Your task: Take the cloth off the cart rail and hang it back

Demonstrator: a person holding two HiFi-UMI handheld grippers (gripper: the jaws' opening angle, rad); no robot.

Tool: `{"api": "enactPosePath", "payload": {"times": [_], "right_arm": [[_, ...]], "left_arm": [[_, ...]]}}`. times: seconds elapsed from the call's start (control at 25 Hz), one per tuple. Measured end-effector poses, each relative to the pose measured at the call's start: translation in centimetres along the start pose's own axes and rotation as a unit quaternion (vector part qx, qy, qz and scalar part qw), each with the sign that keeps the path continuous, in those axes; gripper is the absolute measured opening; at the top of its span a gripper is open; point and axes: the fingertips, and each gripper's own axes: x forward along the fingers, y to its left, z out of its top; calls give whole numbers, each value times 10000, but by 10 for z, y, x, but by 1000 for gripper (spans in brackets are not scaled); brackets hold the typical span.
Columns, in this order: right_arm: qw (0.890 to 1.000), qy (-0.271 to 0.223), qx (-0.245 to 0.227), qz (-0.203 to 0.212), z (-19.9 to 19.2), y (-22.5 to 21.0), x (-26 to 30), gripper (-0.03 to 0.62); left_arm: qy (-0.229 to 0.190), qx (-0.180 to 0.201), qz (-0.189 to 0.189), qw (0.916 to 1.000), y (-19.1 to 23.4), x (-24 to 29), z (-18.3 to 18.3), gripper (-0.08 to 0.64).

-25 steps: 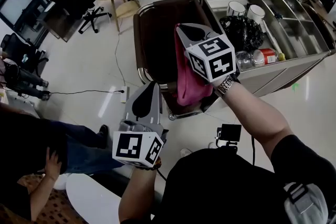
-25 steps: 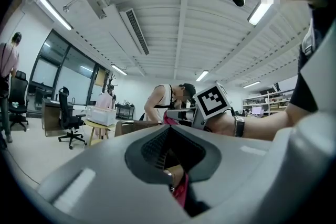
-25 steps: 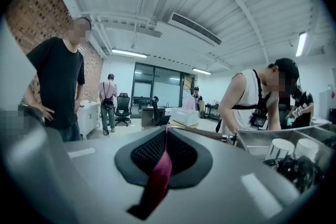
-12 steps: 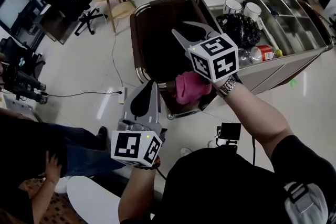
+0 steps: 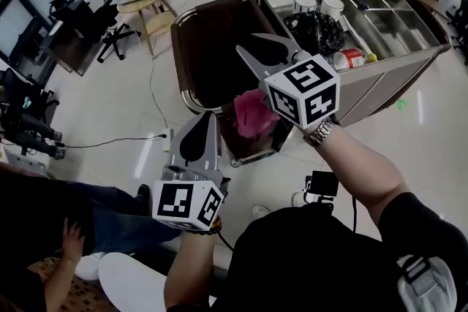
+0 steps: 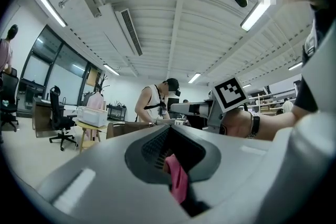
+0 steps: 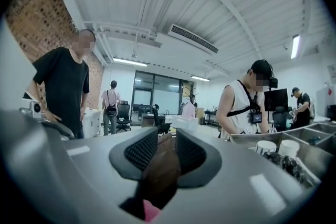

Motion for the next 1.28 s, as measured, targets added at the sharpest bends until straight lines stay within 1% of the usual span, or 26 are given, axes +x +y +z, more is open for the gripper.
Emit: {"api": "enactPosePath", "payload": {"times": [0.12, 0.32, 0.56, 0.76, 1.0, 1.12, 1.24, 1.28], "right_arm": [[9998, -165, -80, 56, 14, 12, -25, 92], [9986, -469, -201, 170, 38, 27, -77, 89], [9959, -740, -332, 390, 51, 40, -143, 81], [9937, -839, -390, 639, 52, 51, -194, 75], [9904, -972, -437, 876, 43, 65, -257, 69], [9894, -1013, -437, 944, 37, 70, -277, 63], [9908, -915, -307, 952, 32, 79, -296, 52], [9897, -968, -375, 986, 31, 83, -301, 48]], "left_arm": [[-19, 13, -11, 10000, -13, -5, 5, 3], [-10, 115, -39, 9999, -49, -12, 15, 3], [-48, 223, 78, 9997, -98, -22, 24, 3], [-70, 291, 268, 9992, -141, -34, 28, 3], [-75, 416, 406, 9983, -195, -52, 25, 3], [-83, 472, 443, 9979, -212, -56, 26, 3], [-109, 488, 485, 9976, -224, -62, 28, 3], [-124, 488, 495, 9975, -227, -65, 30, 3]]}}
